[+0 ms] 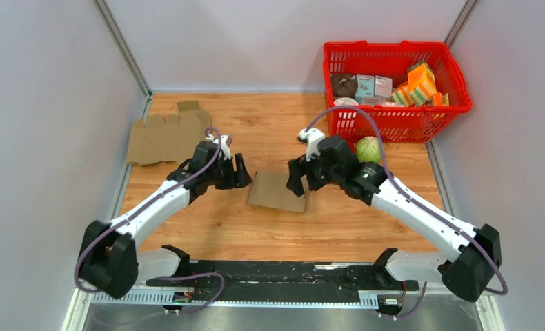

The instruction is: Fold the paper box

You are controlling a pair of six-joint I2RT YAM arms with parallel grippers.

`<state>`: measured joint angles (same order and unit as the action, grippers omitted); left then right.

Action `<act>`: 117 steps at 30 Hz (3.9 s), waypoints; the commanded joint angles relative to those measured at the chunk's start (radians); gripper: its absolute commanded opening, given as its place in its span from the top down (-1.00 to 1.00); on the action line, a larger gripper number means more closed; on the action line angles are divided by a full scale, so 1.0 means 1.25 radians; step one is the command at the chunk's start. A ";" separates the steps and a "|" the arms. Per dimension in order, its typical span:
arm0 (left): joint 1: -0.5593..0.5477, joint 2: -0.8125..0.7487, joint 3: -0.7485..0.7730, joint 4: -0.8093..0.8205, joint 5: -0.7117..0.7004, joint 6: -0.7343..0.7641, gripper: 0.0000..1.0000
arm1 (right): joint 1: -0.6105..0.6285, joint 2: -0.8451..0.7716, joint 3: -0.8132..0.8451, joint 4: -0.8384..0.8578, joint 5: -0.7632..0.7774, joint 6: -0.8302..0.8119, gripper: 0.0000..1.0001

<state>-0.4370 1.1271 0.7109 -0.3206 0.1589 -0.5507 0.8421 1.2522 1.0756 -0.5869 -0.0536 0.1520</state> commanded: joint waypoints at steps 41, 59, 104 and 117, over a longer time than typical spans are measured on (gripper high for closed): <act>0.065 0.290 -0.144 0.580 0.355 -0.199 -0.52 | -0.436 0.259 -0.374 0.546 -0.453 0.286 0.53; 0.043 0.228 -0.250 0.752 0.324 -0.406 -0.55 | -0.488 0.298 -0.413 0.625 -0.487 0.348 0.56; -0.064 0.259 -0.301 0.853 0.175 -0.577 -0.59 | -0.544 0.354 -0.425 0.655 -0.500 0.368 0.55; -0.082 0.355 -0.345 1.069 0.192 -0.747 0.00 | -0.413 0.065 -0.252 0.217 -0.136 0.238 -0.58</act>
<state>-0.5488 1.5848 0.3000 0.9276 0.3782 -1.3964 0.2146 1.5311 0.6079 0.0566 -0.6140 0.6044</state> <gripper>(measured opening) 0.622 0.703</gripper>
